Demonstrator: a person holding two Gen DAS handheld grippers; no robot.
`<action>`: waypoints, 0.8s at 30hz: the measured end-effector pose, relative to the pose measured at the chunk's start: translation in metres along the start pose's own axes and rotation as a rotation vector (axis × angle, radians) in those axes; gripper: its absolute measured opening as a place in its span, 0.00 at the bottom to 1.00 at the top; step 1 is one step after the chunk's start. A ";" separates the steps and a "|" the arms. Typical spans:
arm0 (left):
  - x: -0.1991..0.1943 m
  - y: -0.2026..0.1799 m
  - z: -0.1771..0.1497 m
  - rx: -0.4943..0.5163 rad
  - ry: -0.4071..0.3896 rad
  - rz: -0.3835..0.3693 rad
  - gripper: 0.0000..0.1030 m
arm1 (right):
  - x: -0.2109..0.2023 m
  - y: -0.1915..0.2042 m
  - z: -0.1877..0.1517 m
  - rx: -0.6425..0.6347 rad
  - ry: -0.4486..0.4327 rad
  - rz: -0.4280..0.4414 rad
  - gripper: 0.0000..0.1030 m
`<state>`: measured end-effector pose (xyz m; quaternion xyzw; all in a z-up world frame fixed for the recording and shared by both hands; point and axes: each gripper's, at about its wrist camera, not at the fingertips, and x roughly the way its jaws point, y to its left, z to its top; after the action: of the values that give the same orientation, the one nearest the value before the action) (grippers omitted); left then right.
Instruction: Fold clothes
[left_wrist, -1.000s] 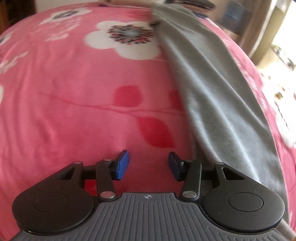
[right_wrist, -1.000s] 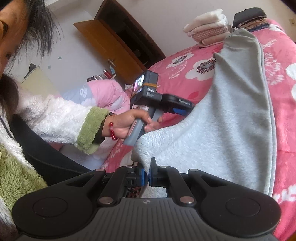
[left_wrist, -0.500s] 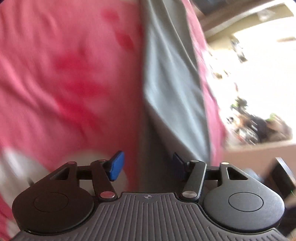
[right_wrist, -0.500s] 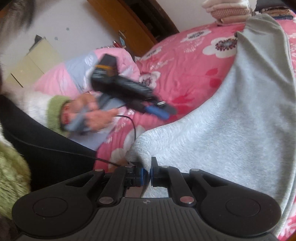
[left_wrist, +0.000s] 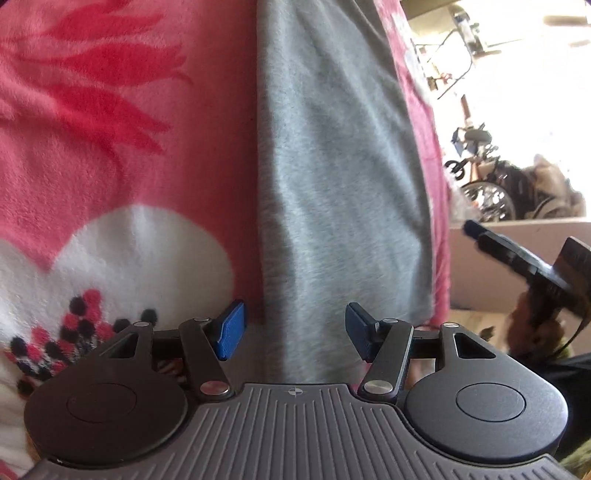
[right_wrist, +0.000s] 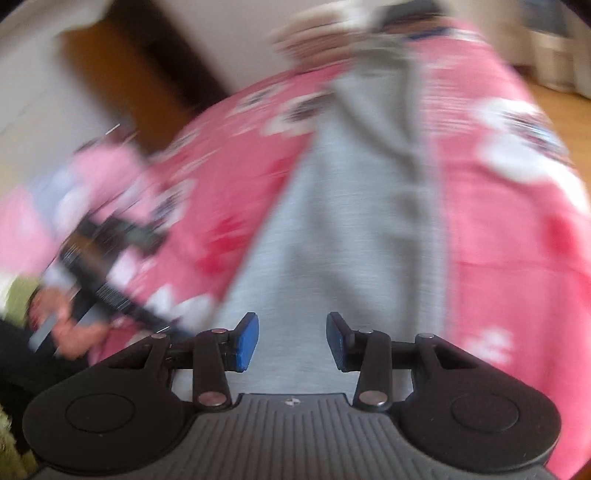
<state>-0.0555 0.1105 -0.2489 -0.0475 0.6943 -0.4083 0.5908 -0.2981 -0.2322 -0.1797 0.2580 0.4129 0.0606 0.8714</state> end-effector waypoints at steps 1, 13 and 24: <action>0.000 -0.001 -0.001 0.013 0.003 0.015 0.56 | -0.007 -0.012 -0.003 0.046 0.002 -0.013 0.42; 0.006 -0.019 -0.009 0.094 0.019 0.131 0.42 | -0.011 -0.043 -0.034 0.092 0.134 0.012 0.35; 0.007 -0.024 -0.012 0.128 0.024 0.168 0.40 | 0.001 -0.038 -0.035 -0.002 0.106 -0.048 0.01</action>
<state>-0.0781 0.0971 -0.2394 0.0536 0.6754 -0.4012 0.6164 -0.3278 -0.2505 -0.2172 0.2434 0.4644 0.0538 0.8498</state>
